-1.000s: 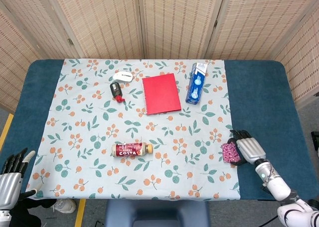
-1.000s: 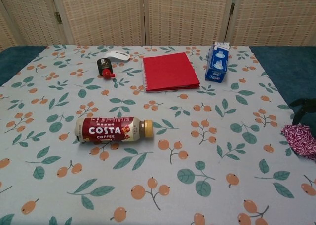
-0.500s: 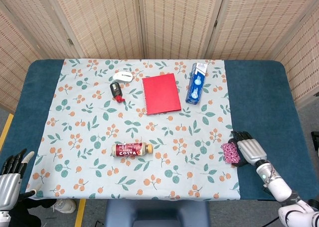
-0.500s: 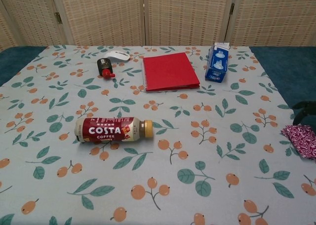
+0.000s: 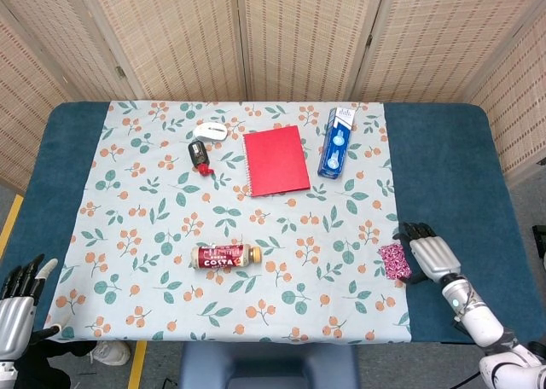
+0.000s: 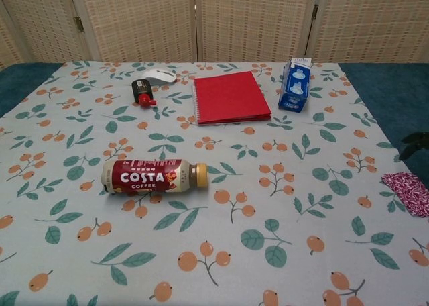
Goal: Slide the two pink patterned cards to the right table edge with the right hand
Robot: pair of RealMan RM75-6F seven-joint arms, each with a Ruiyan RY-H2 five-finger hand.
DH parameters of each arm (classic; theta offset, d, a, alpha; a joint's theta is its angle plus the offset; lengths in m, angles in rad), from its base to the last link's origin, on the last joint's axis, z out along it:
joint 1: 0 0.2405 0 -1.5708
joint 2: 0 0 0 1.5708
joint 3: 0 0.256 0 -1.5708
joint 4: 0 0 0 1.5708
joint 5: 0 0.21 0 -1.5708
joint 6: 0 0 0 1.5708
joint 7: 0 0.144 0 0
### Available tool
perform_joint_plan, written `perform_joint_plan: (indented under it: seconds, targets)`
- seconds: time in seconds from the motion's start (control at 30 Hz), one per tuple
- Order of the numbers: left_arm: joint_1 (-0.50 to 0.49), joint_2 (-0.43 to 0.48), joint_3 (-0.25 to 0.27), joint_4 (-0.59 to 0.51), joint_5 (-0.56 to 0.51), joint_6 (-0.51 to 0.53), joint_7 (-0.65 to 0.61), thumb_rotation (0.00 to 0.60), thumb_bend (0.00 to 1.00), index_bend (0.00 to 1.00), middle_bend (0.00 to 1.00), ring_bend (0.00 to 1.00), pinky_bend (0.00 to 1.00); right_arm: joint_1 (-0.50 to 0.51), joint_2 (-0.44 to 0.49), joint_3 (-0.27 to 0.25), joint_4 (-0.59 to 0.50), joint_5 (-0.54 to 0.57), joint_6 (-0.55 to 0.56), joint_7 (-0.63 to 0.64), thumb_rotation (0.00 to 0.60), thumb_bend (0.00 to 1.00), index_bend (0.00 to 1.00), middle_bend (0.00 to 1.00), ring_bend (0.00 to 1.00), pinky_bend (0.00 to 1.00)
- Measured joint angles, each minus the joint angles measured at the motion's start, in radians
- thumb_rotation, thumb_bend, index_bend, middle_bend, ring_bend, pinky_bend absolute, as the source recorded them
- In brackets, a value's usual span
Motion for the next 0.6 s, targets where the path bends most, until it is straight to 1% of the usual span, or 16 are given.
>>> perform_joint_plan:
  seconds: [0.07, 0.13, 0.2, 0.33, 0.47, 0.53, 0.6]
  targets:
    - [-0.001, 0.002, -0.003, 0.000, -0.002, 0.000, -0.003, 0.600, 0.25, 0.12, 0.00, 0.09, 0.00, -0.017, 0.016, 0.005, -0.025, -0.007, 0.046, 0.005, 0.525, 0.18, 0.19, 0.07, 0.00, 0.00]
    - [-0.004, 0.003, -0.005, 0.000, -0.001, -0.001, -0.003, 0.600, 0.25, 0.12, 0.00, 0.09, 0.00, -0.036, 0.032, 0.009, -0.050, -0.015, 0.101, 0.006, 0.561, 0.18, 0.19, 0.07, 0.00, 0.00]
    - [-0.008, 0.003, -0.008, -0.001, 0.003, 0.000, -0.001, 0.600, 0.25, 0.12, 0.00, 0.09, 0.00, -0.065, 0.052, 0.012, -0.080, -0.028, 0.179, -0.002, 0.598, 0.18, 0.19, 0.07, 0.00, 0.00]
    - [-0.013, 0.000, -0.020, -0.004, 0.004, 0.009, 0.008, 0.600, 0.25, 0.12, 0.00, 0.09, 0.00, -0.135, 0.086, 0.016, -0.133, -0.059, 0.354, -0.040, 0.600, 0.18, 0.19, 0.08, 0.00, 0.00]
    - [-0.019, -0.006, -0.033, -0.013, 0.003, 0.017, 0.032, 0.600, 0.25, 0.12, 0.00, 0.09, 0.00, -0.232, 0.119, 0.017, -0.187, -0.095, 0.541, -0.061, 0.600, 0.18, 0.19, 0.08, 0.00, 0.00]
    - [-0.024, -0.007, -0.037, -0.022, 0.005, 0.017, 0.045, 0.600, 0.25, 0.12, 0.00, 0.09, 0.00, -0.285, 0.134, 0.015, -0.205, -0.114, 0.619, -0.060, 0.600, 0.18, 0.19, 0.08, 0.00, 0.00]
    - [-0.031, -0.008, -0.039, -0.032, 0.009, 0.014, 0.059, 0.600, 0.25, 0.12, 0.00, 0.09, 0.00, -0.329, 0.144, 0.011, -0.216, -0.130, 0.670, -0.056, 0.600, 0.18, 0.19, 0.08, 0.00, 0.00]
